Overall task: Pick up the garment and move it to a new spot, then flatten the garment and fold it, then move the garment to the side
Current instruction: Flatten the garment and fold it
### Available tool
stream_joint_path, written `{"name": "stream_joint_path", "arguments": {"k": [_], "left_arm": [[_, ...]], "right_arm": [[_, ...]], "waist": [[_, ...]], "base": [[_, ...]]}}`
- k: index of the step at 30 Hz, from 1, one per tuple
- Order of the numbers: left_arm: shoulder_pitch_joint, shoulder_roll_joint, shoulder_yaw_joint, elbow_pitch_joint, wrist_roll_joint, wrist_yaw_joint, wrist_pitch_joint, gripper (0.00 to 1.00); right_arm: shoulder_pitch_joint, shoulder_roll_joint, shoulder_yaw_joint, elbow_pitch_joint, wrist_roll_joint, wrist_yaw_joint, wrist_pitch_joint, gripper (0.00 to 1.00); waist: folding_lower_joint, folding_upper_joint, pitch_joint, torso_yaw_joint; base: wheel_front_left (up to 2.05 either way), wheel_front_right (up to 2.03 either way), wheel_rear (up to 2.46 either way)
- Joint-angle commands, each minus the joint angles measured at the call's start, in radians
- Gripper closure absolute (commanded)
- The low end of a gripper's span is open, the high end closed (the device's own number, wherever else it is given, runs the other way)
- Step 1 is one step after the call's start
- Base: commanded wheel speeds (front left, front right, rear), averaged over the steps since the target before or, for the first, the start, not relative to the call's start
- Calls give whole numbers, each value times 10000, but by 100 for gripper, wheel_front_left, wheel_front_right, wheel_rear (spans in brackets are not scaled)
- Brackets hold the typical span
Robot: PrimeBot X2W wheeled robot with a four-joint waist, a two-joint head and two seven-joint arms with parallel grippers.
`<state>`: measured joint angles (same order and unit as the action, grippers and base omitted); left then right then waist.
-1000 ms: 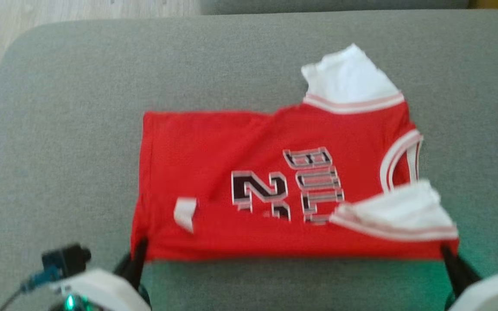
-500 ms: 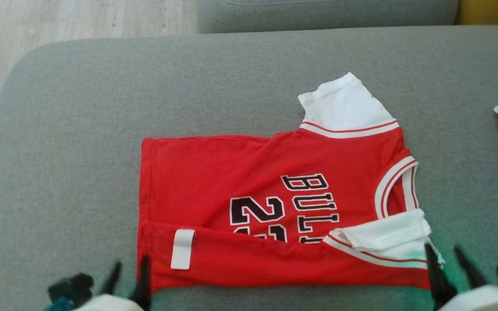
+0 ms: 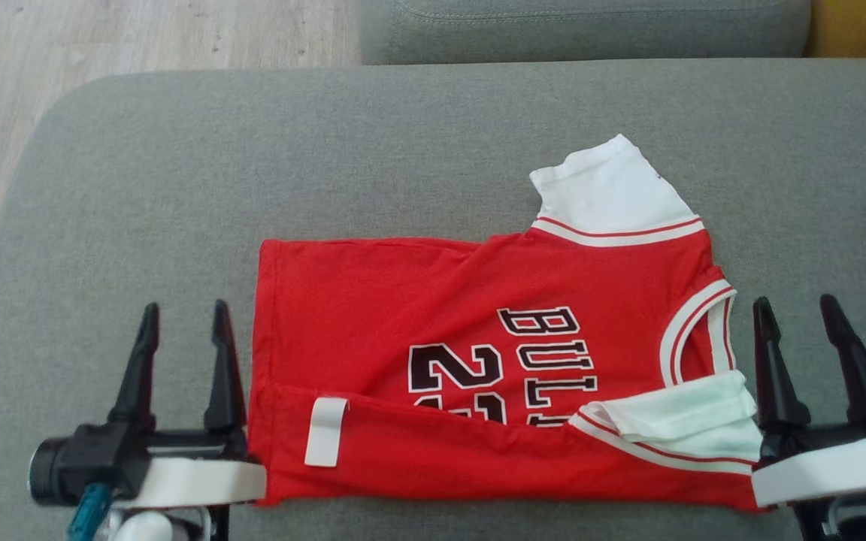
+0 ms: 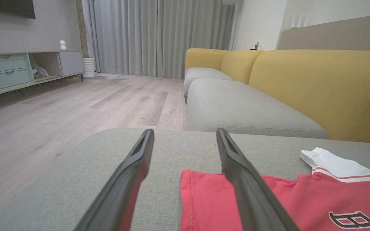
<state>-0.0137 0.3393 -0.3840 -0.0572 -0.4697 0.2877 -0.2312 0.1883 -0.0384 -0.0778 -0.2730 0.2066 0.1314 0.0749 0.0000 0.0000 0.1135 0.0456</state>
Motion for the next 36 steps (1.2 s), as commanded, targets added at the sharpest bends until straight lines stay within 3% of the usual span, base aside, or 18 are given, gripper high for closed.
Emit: {"name": "stream_joint_path", "arguments": {"k": [1,11,18,25,32,33,34,35,36], "left_arm": [[-622,261,256,-209,185,37,0,0],[-1453,275,-100,669,240,-252,557,0],[-3535,138,-490,2225,54,-1220,1411,0],[-5405,-166,-884,4992,-485,-2414,2701,0],[-6256,-386,-1080,7474,-870,-2824,4039,0],[-6318,-420,-1108,7656,-912,-2913,4114,13],[-6357,-442,-1164,7817,-928,-3005,4199,73],[-6381,-450,-1211,7959,-942,-3085,4271,100],[-6406,-450,-1236,8055,-955,-3155,4276,100]], "right_arm": [[-539,-119,239,-541,-46,-7,36,0],[-779,-118,185,-751,82,-7,328,0],[-1242,-118,258,-838,151,-7,429,0],[-1644,-118,432,-553,311,-7,384,0],[-1731,-118,425,-178,487,-7,296,0],[-1735,-118,383,-110,519,-7,305,0],[-1761,-118,343,-37,538,-7,317,0],[-1815,-118,313,59,540,-7,348,0],[-1916,-118,300,176,513,-7,387,0]], "waist": [[0,0,17,-15],[0,0,423,-42],[0,0,1260,-74],[0,0,1961,-302],[0,0,2114,-484],[0,0,2111,-492],[0,0,2100,-500],[0,0,2088,-516],[0,0,2085,-537]], "base": [[0,0,0],[0,0,0],[0,0,0],[0,0,0],[0,0,0],[0,0,0],[0,0,0],[0,0,0],[0,0,0]]}}
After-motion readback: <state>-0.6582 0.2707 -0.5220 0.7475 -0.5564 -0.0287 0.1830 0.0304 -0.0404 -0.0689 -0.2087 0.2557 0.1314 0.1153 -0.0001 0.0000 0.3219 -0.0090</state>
